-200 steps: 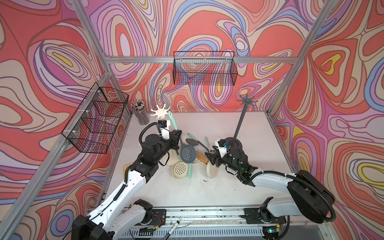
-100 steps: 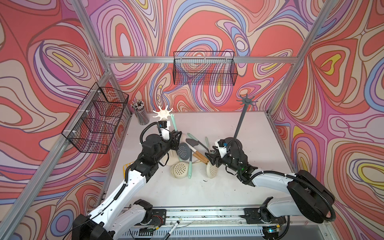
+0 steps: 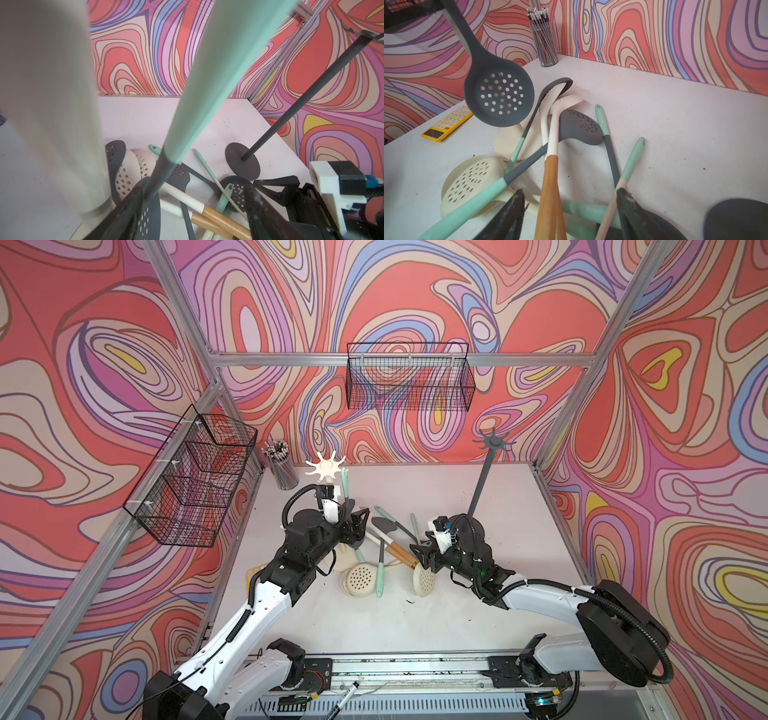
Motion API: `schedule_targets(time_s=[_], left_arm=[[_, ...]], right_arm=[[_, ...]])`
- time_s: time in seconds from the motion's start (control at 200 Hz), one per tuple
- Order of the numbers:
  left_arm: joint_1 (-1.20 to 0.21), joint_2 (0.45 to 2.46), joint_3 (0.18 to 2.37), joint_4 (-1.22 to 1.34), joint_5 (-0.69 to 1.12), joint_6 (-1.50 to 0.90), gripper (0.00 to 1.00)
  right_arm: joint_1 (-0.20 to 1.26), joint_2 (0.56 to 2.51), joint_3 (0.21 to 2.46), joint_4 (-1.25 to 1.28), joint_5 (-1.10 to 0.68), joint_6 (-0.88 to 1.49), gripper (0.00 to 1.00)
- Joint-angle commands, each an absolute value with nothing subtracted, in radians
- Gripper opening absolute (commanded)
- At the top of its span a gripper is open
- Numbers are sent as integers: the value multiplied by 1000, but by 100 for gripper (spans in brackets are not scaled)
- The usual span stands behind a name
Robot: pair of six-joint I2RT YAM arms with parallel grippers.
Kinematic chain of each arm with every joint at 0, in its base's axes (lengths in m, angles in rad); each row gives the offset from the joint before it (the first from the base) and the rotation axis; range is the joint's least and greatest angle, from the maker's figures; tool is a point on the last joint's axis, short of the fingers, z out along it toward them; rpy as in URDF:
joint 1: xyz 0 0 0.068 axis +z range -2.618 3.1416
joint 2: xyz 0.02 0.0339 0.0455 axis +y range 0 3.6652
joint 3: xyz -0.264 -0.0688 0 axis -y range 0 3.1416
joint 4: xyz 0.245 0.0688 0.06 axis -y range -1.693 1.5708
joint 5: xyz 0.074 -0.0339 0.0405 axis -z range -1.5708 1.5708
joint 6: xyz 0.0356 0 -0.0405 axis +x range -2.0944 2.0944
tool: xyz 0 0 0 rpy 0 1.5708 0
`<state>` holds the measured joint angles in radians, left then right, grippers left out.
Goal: Hang the skimmer on the kitchen utensil rack
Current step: Hang the skimmer on the rack.
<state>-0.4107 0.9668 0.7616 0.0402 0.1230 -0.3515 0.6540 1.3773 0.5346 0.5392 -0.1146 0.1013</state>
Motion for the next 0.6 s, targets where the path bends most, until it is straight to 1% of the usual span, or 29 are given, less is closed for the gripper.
schedule_targets(time_s=[0.0, 0.085, 0.215, 0.401, 0.591], left_arm=[[-404, 931, 805, -43, 102, -345, 92], [-404, 915, 828, -111, 96, -341, 100], [-405, 903, 875, -256, 65, -333, 100], [-404, 943, 972, -564, 20, -330, 100], [-404, 908, 960, -720, -46, -340, 100]], right_arm=[[657, 1357, 579, 424, -58, 123, 71], [657, 1357, 611, 353, -72, 121, 71], [657, 1393, 702, 205, -118, 92, 71], [665, 1484, 825, 45, -124, 47, 70], [703, 1578, 908, -51, -95, 10, 69]])
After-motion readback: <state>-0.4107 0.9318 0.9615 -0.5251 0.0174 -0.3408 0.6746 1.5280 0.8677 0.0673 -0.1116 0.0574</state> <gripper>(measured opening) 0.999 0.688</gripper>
